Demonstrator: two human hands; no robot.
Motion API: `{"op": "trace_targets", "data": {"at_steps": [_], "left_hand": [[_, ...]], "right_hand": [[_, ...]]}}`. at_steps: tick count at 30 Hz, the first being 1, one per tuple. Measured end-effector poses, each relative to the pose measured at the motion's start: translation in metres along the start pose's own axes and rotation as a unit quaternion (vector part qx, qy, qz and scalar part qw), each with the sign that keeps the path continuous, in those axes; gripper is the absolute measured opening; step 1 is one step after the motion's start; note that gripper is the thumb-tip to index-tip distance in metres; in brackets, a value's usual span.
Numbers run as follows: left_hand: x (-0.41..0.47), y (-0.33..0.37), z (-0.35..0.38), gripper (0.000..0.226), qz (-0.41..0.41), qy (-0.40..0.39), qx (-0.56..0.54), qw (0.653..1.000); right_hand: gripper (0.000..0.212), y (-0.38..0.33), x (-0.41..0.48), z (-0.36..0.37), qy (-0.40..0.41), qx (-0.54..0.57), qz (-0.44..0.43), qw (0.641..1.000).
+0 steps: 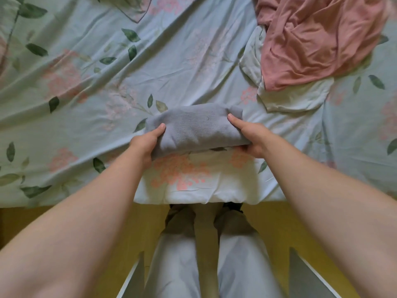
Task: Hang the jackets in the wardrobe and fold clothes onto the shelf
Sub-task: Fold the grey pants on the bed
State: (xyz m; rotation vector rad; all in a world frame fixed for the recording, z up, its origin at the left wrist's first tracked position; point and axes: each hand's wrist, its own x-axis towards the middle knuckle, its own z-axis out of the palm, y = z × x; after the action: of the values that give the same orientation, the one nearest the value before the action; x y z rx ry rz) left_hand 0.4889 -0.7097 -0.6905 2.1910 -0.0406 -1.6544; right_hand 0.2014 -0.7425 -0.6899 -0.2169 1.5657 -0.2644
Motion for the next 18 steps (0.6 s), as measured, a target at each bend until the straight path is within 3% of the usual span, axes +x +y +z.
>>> {"op": "trace_targets", "data": {"at_steps": [3, 7, 12, 18], "left_hand": [[-0.024, 0.006, -0.002, 0.045, 0.0, -0.073, -0.006, 0.997], [-0.079, 0.02, -0.013, 0.049, 0.024, -0.08, 0.049, 0.995], [-0.177, 0.048, -0.009, 0.048, 0.073, -0.134, 0.152, 0.977], [-0.308, 0.075, 0.026, 0.034, 0.17, -0.24, 0.231, 0.927]], "right_hand": [[0.045, 0.004, -0.028, -0.002, -0.021, 0.049, 0.0, 0.999], [0.036, 0.011, -0.105, -0.018, 0.006, 0.088, -0.031, 0.996], [0.044, 0.037, -0.226, -0.054, 0.064, 0.139, -0.088, 0.984], [0.041, 0.074, -0.375, -0.092, 0.225, 0.217, -0.185, 0.932]]}}
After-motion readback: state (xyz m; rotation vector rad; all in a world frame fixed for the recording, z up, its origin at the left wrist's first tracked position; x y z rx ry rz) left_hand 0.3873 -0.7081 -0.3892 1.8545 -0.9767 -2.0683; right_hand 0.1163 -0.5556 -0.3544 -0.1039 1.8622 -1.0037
